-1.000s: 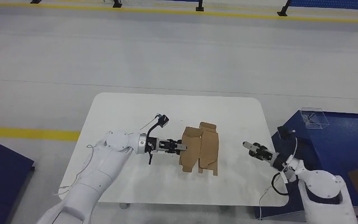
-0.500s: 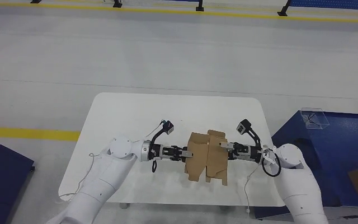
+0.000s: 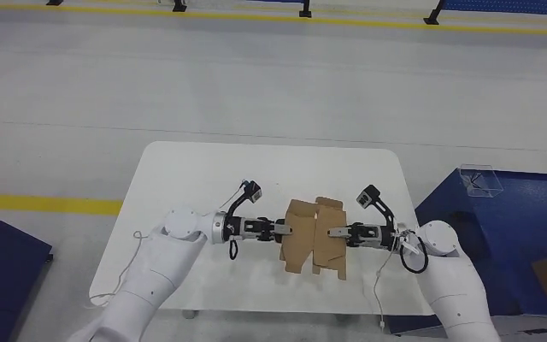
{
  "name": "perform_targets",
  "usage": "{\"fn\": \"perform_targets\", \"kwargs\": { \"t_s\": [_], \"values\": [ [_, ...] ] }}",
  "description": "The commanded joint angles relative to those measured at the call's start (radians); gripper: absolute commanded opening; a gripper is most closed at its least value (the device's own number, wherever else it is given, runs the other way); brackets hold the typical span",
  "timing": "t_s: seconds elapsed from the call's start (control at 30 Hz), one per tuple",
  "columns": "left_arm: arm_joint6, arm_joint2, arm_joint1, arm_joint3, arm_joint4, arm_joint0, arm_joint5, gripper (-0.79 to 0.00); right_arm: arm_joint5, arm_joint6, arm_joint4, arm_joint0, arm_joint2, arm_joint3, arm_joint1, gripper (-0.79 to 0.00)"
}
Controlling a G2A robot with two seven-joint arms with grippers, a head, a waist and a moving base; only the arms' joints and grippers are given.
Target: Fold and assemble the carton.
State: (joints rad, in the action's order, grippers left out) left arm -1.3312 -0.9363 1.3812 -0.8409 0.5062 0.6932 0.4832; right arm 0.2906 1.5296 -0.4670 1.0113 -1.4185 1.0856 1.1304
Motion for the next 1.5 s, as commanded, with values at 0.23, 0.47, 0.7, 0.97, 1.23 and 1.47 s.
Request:
{"fn": "perform_targets", "kwargs": {
  "t_s": [0.23,0.47,0.7,0.97,1.23,1.47],
  "values": [
    [-0.012,-0.154,-0.070,0.020,-0.054,-0.005,-0.024,0.000,0.000,0.000,0.000,0.000,0.000,0.000,0.000,-0.785],
    [-0.008,-0.215,-0.107,0.022,-0.107,0.007,-0.125,0.000,0.000,0.000,0.000,0.000,0.000,0.000,0.000,-0.785],
    [-0.002,-0.210,-0.107,0.022,-0.118,0.007,-0.136,0.000,-0.007,-0.020,-0.006,0.021,-0.012,0.086,-0.005,-0.785],
    [-0.002,-0.210,-0.107,0.022,-0.118,0.007,-0.136,0.000,-0.036,-0.032,-0.137,0.181,-0.187,0.577,-0.038,-0.785],
    [-0.002,-0.210,-0.107,0.022,-0.118,0.007,-0.136,0.000,-0.080,-0.083,-0.206,0.279,-0.199,0.916,-0.045,-0.785],
    [-0.002,-0.210,-0.107,0.022,-0.118,0.007,-0.136,0.000,-0.067,-0.118,-0.184,0.279,-0.177,0.928,-0.046,-0.785]
  ]
}}
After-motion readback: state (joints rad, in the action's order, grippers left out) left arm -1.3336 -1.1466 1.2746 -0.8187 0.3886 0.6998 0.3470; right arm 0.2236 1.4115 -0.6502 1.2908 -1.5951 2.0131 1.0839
